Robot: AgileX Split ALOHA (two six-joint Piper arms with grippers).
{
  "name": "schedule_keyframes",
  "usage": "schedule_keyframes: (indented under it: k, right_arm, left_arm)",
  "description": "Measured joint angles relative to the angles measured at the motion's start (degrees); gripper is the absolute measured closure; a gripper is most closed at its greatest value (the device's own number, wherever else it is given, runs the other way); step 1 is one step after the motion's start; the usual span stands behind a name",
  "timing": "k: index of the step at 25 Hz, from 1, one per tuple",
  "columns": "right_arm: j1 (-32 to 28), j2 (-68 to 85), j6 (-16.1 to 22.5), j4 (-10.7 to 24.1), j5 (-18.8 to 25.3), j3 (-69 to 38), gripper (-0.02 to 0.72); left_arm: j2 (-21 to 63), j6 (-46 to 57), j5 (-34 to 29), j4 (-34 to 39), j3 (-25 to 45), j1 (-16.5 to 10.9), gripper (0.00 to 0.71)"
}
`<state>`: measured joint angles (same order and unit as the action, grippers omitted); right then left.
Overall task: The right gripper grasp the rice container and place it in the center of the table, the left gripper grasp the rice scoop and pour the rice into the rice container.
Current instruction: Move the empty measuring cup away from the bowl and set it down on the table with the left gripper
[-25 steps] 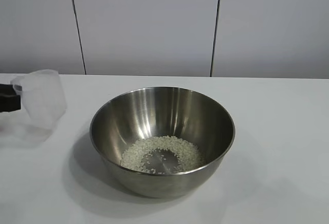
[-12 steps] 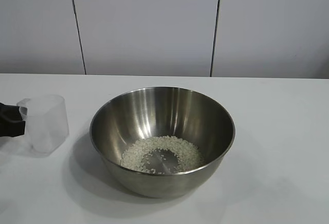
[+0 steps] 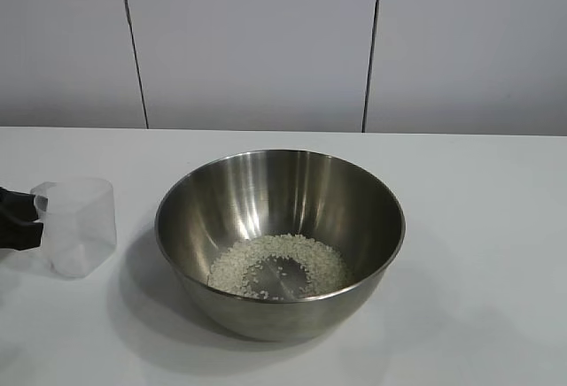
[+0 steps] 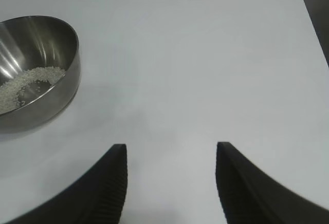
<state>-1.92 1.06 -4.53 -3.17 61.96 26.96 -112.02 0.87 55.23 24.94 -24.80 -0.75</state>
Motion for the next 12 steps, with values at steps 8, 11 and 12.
schedule_keyframes:
  k: [8,11,12]
  right_arm:
    - [0.0,0.0,0.0,0.0,0.0,0.0,0.348]
    - [0.0,0.0,0.0,0.0,0.0,0.0,0.348]
    - [0.0,0.0,0.0,0.0,0.0,0.0,0.348]
  left_arm:
    - [0.0,1.2,-0.7,0.0,0.0,0.0,0.63]
    - [0.0,1.3,-0.9,0.0,0.0,0.0,0.504]
    - [0.0,1.4,-0.9,0.0,0.0,0.0,0.473]
